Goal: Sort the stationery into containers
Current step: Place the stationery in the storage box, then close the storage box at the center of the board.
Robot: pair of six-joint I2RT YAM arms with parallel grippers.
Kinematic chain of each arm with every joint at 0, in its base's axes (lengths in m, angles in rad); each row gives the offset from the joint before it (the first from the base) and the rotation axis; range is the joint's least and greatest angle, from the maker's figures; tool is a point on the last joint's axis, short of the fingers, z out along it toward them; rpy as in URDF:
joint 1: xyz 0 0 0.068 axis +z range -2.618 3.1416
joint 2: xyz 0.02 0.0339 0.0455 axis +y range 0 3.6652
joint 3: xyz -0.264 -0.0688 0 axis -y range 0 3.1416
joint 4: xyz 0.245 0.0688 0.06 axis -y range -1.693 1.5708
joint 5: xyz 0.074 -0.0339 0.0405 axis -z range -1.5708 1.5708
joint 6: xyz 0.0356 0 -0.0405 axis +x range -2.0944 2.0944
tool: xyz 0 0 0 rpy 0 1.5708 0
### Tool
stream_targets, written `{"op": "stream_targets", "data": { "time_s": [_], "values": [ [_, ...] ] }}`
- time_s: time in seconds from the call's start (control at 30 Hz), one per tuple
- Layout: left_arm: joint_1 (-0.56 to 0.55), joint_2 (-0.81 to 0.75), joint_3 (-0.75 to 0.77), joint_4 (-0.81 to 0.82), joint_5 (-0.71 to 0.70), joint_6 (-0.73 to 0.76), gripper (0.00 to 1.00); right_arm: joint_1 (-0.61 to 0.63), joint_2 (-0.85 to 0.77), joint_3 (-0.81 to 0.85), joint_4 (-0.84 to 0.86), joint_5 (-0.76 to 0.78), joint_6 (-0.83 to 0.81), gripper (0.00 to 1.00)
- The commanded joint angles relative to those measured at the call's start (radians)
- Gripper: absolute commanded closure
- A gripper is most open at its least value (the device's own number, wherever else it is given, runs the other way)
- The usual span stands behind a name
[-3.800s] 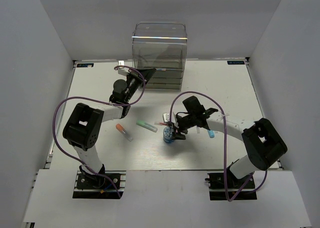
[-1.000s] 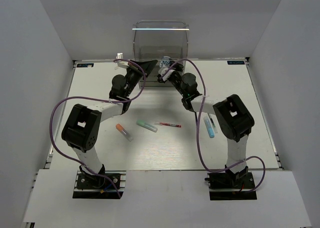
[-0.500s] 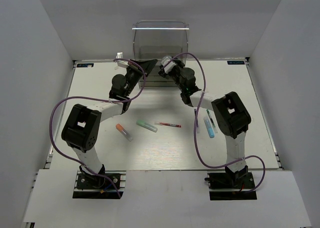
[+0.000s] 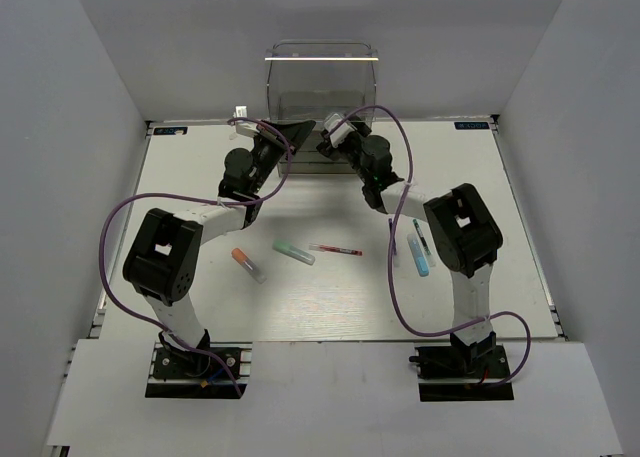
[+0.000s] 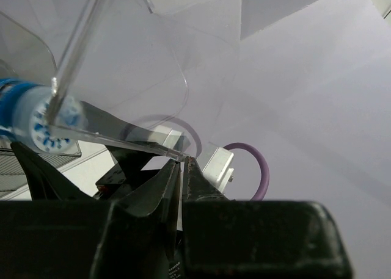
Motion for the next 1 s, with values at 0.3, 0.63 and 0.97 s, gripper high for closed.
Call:
{"op": "stream_targets", "data": {
  "time_s": [0.3, 0.63, 0.97],
  "values": [
    [0.003, -0.066, 0.030, 0.046, -0.014, 0.006, 1.00, -0.005, -0.100, -0.073, 0.019, -0.074, 0.035, 0.10],
    [0.003, -0.066, -0.022, 0.024, -0.014, 0.035, 1.00, -0.015, -0.326, -0.320, -0.222, -0.503, 0.022, 0.31],
    [-0.007, -0.008, -0.094, -0.175, -0.014, 0.089, 0.89, -0.032, -0.580, -0.529, -0.431, -0.598, -0.004, 0.46]
  ]
}}
